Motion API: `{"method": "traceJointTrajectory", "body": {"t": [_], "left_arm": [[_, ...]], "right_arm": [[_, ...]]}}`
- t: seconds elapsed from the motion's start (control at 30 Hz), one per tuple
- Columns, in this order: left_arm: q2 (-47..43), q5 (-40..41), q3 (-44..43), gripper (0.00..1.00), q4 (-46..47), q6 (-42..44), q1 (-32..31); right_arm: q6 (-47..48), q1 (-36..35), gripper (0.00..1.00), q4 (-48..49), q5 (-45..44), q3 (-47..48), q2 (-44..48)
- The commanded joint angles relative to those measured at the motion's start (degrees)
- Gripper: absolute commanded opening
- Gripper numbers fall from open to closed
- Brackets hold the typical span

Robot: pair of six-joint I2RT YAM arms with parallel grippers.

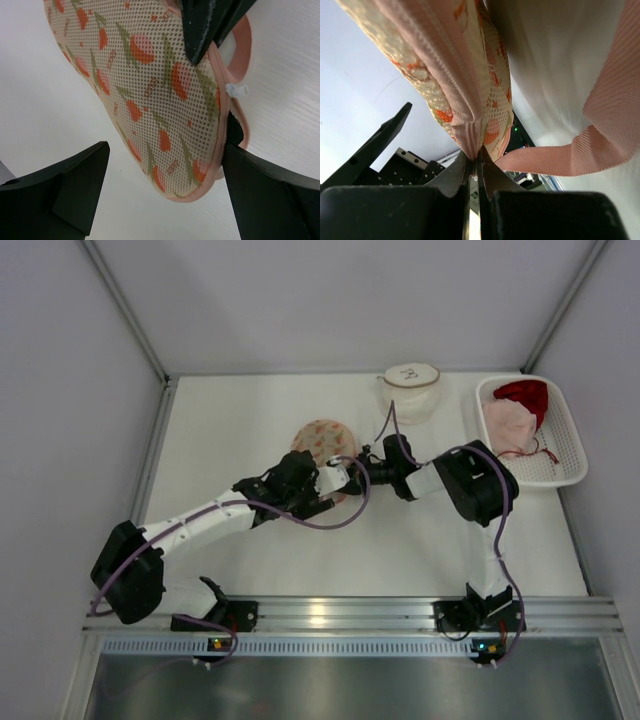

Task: Place the bra in the laundry bag and zip it closed
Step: Adjust the bra in the laundry bag.

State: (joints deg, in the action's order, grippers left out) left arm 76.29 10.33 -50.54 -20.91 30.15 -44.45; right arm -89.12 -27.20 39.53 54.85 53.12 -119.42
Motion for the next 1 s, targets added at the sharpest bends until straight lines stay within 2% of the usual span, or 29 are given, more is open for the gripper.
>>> {"method": "traceJointTrajectory", "body": {"t": [0.0, 0.27, 0.33, 0.53, 0.73, 0.83, 0.9, 0.97], "left_arm": [[1.14, 4.34, -0.43, 0.98, 7.72, 0.35, -0.2], [3.51, 5.58, 2.46, 0.98, 13.25, 2.89, -0.2], [3.77, 6.54, 4.21, 0.98, 17.11, 3.68, -0.2], [5.71, 9.98, 8.96, 0.98, 32.84, 7.37, -0.2], [9.14, 8.49, 10.29, 0.98, 38.74, 9.13, -0.29], [8.09, 7.96, 10.73, 0.98, 38.49, 10.01, -0.29], [5.9, 5.86, 10.73, 0.98, 33.15, 11.07, -0.29], [0.9, -0.81, 9.24, 0.98, 21.59, 11.16, -0.29]], "right_arm": [[0.09, 0.22, 0.0, 2.4, -0.01, -0.3, 1.55], [-4.3, -0.48, 0.0, 5.73, 0.7, -0.83, 1.11], [-4.66, -0.92, 0.0, 5.74, 1.57, -0.57, 0.85], [-0.45, -3.21, 0.0, -1.01, 5.09, 1.01, -0.47], [2.02, -3.91, 0.0, -4.46, 7.02, 2.34, -2.14], [4.91, -3.65, 0.0, -7.7, 6.94, 2.6, -1.52], [5.62, -3.04, 0.0, -8.68, 6.5, 2.86, -1.35], [6.41, -2.34, 0.0, -9.12, 6.41, 3.3, -1.61]]}}
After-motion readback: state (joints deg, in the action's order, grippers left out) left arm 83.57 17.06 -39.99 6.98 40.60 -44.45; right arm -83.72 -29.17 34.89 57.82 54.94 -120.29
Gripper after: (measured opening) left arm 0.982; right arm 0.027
